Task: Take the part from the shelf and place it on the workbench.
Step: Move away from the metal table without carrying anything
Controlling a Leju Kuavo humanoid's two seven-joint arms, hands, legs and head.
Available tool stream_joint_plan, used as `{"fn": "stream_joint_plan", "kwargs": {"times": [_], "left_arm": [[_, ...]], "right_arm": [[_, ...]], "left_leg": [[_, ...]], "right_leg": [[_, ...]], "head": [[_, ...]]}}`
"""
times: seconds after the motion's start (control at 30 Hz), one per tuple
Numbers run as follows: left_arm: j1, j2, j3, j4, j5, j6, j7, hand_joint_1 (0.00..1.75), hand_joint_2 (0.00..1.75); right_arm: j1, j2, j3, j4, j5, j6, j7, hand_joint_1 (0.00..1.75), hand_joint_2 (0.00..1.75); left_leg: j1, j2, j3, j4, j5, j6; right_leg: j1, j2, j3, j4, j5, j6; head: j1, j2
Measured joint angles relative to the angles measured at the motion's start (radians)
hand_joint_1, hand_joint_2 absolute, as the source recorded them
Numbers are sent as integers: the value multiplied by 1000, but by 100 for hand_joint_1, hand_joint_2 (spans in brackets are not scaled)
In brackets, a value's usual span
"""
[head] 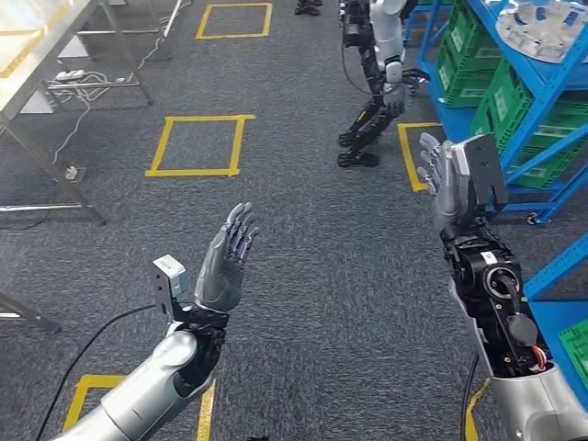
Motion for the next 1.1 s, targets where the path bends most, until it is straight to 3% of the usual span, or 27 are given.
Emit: {"fn": "stream_joint_plan", "kwargs": {"times": [0.07,0.1,0.13,0.2,0.27,0.33,0.37,0.4,0.43,0.47,0.57,0.63,0.7,0.77,0.83,0.9,0.93,0.97,1.0,1.03,1.1], "left_arm": [[-4,1,0,0,0,0,0,0,0],[-6,2,0,-1,0,0,0,0,0],[-7,3,0,-2,0,0,-1,0,0],[-8,3,0,-4,0,0,-1,0,0],[-9,0,0,-6,0,0,-1,0,0],[-10,-2,0,-7,0,0,-1,0,0],[-9,-1,0,-7,0,0,-1,0,0],[-7,-1,0,-7,0,0,-1,0,0],[-6,-1,0,-7,0,0,-1,0,0],[-4,-1,0,-7,0,0,-1,0,0],[-6,-1,0,-7,0,0,-1,0,0],[-9,-2,0,-7,-1,0,-2,0,0],[-11,-5,0,-7,-5,-2,-3,0,0],[-13,-10,0,-7,-10,-3,-5,0,0],[-13,-11,0,-7,-13,-3,-6,0,0],[-9,-11,0,-7,-14,-3,-7,0,0],[-7,-11,0,-6,-14,-3,-7,0,0],[-6,-12,0,-6,-15,-4,-7,0,0],[-8,-12,-1,-6,-15,-4,-7,0,0],[-11,-13,-1,-6,-15,-4,-7,0,0],[-20,-14,-1,-6,-17,-6,-9,0,0]], "right_arm": [[-1,0,0,0,0,0,0,0,0],[-1,0,0,0,-1,0,0,0,0],[0,0,0,0,-1,0,0,0,0],[1,0,0,0,-1,0,0,0,0],[0,0,0,0,-1,0,0,0,0],[-1,0,0,0,-1,0,0,0,0],[0,0,1,0,-1,0,0,0,0],[1,0,1,0,-1,0,0,0,0],[2,0,1,1,-1,0,0,0,0],[2,0,1,1,-1,0,0,0,0],[1,0,1,2,-1,0,0,0,0],[2,0,0,2,-1,-2,0,0,0],[7,-1,-4,0,-1,-4,0,0,0],[13,-1,-9,-4,-1,-6,-1,0,0],[15,-1,-11,-9,-1,-7,-2,0,0],[20,-1,-12,-10,-1,-7,-1,0,0],[22,-1,-13,-10,-1,-7,-1,0,0],[24,-1,-13,-10,-1,-7,-1,0,0],[24,-1,-14,-11,-1,-7,0,0,0],[24,-1,-14,-12,-1,-7,1,0,0],[26,-2,-18,-16,-1,-6,4,0,0]], "left_leg": [[-3,-54,68,-146,64,15],[-5,-73,90,-193,78,18],[-6,-82,101,-215,81,19],[-6,-57,109,-229,83,19],[-3,-31,120,-244,88,23],[-3,-4,128,-251,89,26],[-4,9,128,-251,88,27],[-4,23,129,-250,87,27],[-3,35,129,-249,85,25],[-2,47,129,-247,83,23],[-2,80,128,-230,67,8],[-8,96,126,-216,57,-3],[-9,109,125,-207,50,-11],[-1,84,114,-175,25,-19],[4,39,61,-60,-35,-23],[3,22,-15,82,-86,-20],[1,20,-39,115,-86,-15],[-2,18,-43,105,-66,-9],[-7,13,-26,55,-30,-1],[-13,2,5,-23,13,9],[-23,-21,69,-161,67,27]], "right_leg": [[0,22,-2,1,1,3],[-2,33,-5,2,2,7],[-4,45,-8,1,4,12],[-8,66,-14,-2,8,24],[-4,33,-29,30,-14,32],[-1,-35,-79,146,-76,38],[-3,-55,-114,219,-109,42],[-6,-66,-141,276,-129,46],[-10,-71,-152,298,-130,49],[-14,-75,-142,280,-113,53],[-17,-121,-41,88,-31,61],[-12,-140,-18,35,-21,49],[-9,-121,-22,37,-20,30],[-9,-100,-21,36,-17,17],[-8,-77,-21,35,-15,9],[-3,-51,-22,34,-14,4],[1,-37,-22,34,-13,3],[3,-24,-22,34,-13,2],[5,-11,-22,34,-12,1],[6,2,-21,33,-10,0],[5,24,-21,29,-6,2]], "head": [[-3,0],[-3,0],[-3,0],[-4,0],[1,0],[10,0],[14,0],[18,0],[22,0],[26,0],[40,0],[41,0],[34,0],[25,0],[14,0],[2,0],[-1,0],[-4,0],[-5,0],[-7,0],[-8,0]]}}
